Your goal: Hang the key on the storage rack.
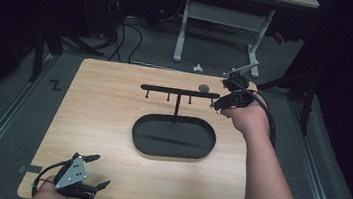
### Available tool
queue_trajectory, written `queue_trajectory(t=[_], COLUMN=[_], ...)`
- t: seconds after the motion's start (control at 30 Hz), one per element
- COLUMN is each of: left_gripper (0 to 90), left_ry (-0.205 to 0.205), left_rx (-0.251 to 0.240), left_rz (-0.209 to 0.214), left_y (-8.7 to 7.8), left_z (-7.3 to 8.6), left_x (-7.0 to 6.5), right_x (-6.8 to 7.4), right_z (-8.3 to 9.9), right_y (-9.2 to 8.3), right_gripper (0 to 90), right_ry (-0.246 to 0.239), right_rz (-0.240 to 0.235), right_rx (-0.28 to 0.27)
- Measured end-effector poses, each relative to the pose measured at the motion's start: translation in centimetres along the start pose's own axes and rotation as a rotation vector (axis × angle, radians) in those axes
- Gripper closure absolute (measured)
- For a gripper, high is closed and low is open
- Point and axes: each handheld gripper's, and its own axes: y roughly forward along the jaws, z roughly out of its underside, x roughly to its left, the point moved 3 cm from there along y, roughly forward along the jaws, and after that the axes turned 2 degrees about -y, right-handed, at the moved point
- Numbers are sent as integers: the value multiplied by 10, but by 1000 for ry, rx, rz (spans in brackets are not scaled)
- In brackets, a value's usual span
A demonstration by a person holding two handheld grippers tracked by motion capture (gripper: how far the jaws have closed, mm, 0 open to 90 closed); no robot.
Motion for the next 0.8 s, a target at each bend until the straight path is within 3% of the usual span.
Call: queue_trajectory(t=[0.8], left_gripper=[153], left_ry=[-3], left_rx=[-6], left_rz=[-4], left_y=[-1], left_z=[0], left_x=[1], right_x=[-10], right_z=[-16], right_y=[10], right_gripper=[700], right_ry=[49], right_rz=[19], right_rx=[6])
